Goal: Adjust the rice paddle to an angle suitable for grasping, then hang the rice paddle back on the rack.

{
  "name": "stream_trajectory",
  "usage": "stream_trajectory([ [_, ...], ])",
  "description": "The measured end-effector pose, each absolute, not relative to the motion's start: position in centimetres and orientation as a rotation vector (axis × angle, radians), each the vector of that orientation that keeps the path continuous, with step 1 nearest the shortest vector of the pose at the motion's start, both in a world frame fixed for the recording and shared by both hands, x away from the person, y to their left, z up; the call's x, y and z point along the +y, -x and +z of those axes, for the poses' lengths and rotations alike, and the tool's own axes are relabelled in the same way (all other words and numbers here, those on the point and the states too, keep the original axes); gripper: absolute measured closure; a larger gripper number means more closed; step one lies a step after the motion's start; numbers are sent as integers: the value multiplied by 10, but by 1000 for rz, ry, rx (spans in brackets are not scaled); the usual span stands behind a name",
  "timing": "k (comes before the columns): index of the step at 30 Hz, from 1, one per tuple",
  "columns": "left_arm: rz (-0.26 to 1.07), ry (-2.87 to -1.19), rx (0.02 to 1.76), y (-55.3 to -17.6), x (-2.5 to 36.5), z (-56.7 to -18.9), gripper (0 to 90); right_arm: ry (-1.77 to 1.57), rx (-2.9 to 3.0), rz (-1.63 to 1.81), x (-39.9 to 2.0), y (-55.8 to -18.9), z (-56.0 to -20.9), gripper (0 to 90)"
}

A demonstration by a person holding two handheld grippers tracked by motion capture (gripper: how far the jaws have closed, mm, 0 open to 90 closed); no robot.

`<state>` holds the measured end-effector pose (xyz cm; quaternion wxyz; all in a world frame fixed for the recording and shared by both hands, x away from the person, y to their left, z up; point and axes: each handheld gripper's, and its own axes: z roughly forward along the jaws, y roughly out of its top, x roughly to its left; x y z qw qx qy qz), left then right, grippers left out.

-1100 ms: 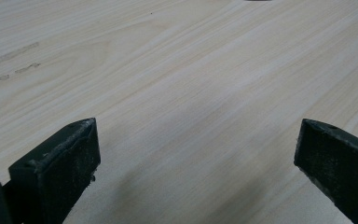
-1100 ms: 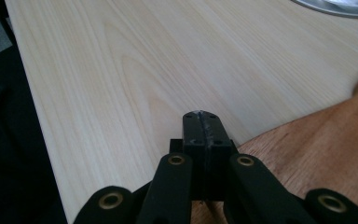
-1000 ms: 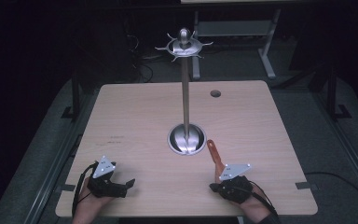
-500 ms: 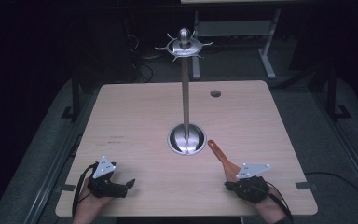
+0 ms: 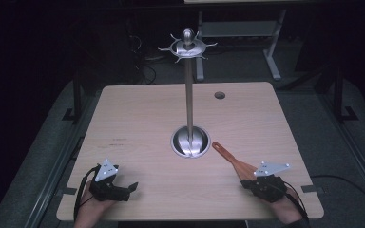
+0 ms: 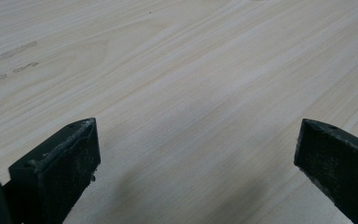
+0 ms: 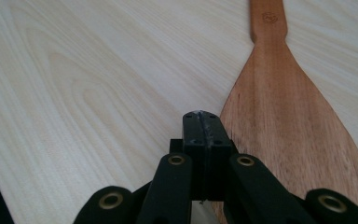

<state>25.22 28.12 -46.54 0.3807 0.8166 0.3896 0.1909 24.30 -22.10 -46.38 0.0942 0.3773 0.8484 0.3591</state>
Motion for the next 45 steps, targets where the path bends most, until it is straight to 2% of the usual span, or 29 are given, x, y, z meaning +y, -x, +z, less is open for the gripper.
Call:
stream_trajectory([
  [7,482,-2077,999,-251,280,-466,0,-1115,2496,1096,-223,-244,-460,890],
  [18,485,-2093,992,-253,281,-466,0,-1161,2501,1108,-225,-261,-454,688],
  [24,487,-2097,989,-252,282,-466,0,-1181,2513,1068,-221,-275,-449,621],
  [45,478,-2092,1005,-250,282,-467,0,-1181,2676,722,-186,-342,-430,579],
])
